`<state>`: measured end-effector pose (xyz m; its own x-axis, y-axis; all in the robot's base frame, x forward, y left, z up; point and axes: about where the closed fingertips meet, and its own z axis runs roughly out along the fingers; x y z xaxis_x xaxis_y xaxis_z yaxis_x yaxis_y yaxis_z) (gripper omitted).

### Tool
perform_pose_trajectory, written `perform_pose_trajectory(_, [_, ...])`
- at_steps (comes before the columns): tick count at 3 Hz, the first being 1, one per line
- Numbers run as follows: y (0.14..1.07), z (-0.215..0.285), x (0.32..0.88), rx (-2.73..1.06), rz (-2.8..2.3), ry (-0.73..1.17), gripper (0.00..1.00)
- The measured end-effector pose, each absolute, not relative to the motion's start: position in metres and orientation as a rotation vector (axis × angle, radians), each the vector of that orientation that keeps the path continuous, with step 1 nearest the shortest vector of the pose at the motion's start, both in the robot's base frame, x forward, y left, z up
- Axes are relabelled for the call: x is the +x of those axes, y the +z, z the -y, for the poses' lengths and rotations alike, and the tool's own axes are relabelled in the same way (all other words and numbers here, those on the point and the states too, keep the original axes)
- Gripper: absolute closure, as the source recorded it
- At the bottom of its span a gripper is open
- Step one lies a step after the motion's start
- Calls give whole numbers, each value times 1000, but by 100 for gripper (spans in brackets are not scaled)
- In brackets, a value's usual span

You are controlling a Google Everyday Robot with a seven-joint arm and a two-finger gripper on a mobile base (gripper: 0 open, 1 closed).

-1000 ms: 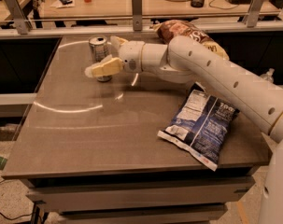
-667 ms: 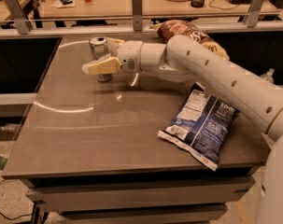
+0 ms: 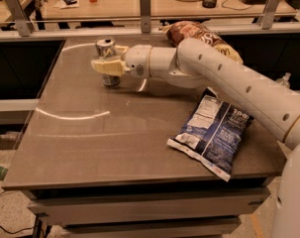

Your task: Pick redbull can

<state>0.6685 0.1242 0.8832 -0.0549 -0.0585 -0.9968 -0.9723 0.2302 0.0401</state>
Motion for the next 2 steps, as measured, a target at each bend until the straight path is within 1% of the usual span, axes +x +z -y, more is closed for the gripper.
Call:
perform_pose_trajectory(1, [894, -120, 667, -1054, -1390, 1045, 87])
perform_pose_trajectory(2, [944, -107, 661, -1071, -1390, 1040, 100])
